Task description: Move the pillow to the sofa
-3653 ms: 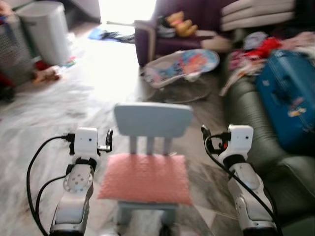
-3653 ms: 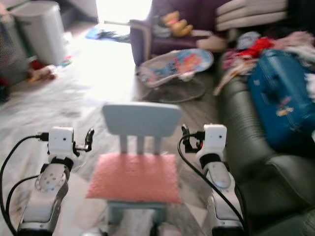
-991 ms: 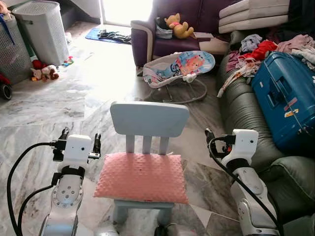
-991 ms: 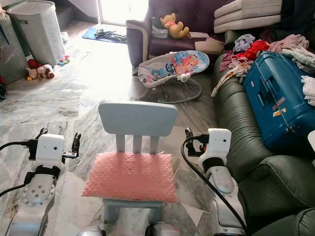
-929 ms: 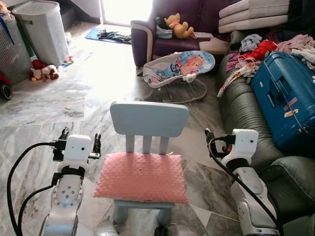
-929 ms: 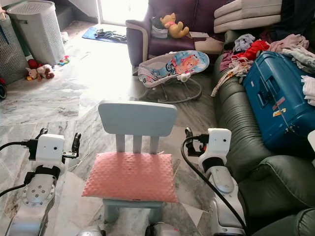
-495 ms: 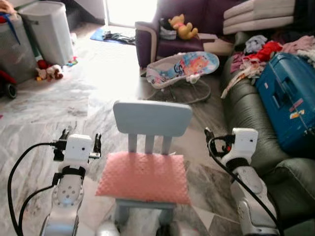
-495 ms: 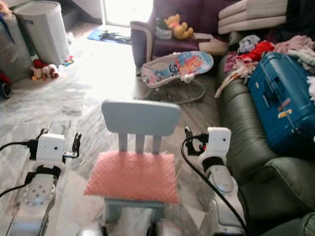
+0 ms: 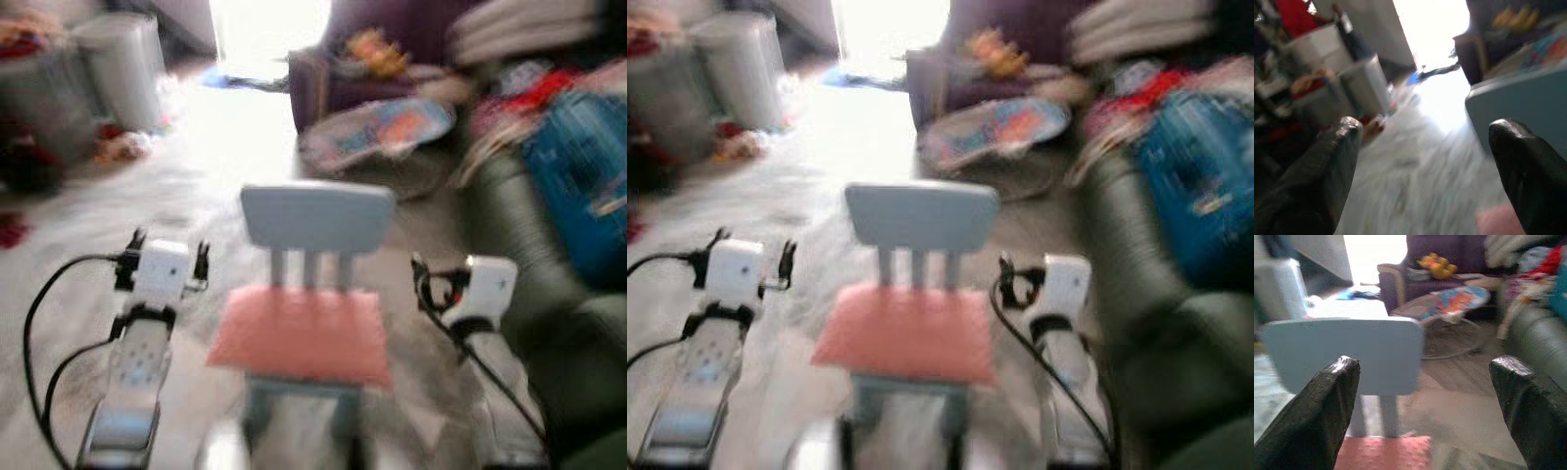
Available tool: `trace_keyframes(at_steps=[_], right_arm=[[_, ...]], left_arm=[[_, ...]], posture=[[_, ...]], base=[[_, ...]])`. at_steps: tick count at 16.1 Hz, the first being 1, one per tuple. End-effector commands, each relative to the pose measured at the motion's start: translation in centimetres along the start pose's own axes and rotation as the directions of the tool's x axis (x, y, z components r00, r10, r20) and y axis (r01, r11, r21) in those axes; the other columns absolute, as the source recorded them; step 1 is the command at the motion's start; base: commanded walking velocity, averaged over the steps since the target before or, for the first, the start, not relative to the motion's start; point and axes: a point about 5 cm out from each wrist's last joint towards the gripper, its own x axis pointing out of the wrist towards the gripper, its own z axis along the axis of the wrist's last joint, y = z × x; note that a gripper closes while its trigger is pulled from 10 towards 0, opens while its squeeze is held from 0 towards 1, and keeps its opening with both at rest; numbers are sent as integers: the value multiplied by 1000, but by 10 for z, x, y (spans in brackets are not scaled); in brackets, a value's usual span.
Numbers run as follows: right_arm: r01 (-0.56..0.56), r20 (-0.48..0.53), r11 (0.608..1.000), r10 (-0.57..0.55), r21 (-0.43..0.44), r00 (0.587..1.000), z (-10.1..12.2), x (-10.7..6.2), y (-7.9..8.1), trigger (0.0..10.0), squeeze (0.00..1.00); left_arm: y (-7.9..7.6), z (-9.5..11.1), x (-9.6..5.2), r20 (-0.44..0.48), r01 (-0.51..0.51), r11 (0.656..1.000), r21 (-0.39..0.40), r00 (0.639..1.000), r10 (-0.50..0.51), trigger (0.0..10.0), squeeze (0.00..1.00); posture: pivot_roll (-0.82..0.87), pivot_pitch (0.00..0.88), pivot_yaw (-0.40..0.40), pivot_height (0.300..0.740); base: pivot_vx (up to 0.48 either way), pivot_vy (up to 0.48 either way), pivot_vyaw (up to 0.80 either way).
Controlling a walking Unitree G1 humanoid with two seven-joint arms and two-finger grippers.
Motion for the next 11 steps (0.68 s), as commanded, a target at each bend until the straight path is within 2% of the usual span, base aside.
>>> trace_keyframes(at_steps=[1, 8, 11], right_arm=[[14, -11, 1000, -14, 10, 1000, -3, -1, -2, 10000, 0], [-26, -16, 1000, 26, 5, 1000, -3, 3, 1, 10000, 0], [-34, -22, 999, 34, 2, 999, -3, 4, 1, 10000, 0]], left_arm=[[-2, -2, 0, -17, 12, 1000, 10, 1000, -12, 10000, 0], [-3, -5, -3, -30, -12, 1000, 0, 999, 12, 10000, 0], [-4, -6, -4, -35, -20, 1000, 0, 999, 20, 10000, 0]], posture=[[24, 0, -8, 675], [34, 0, -39, 675], [31, 0, -43, 646]], base=[[0, 0, 0], [0, 0, 0], [0, 0, 0]])
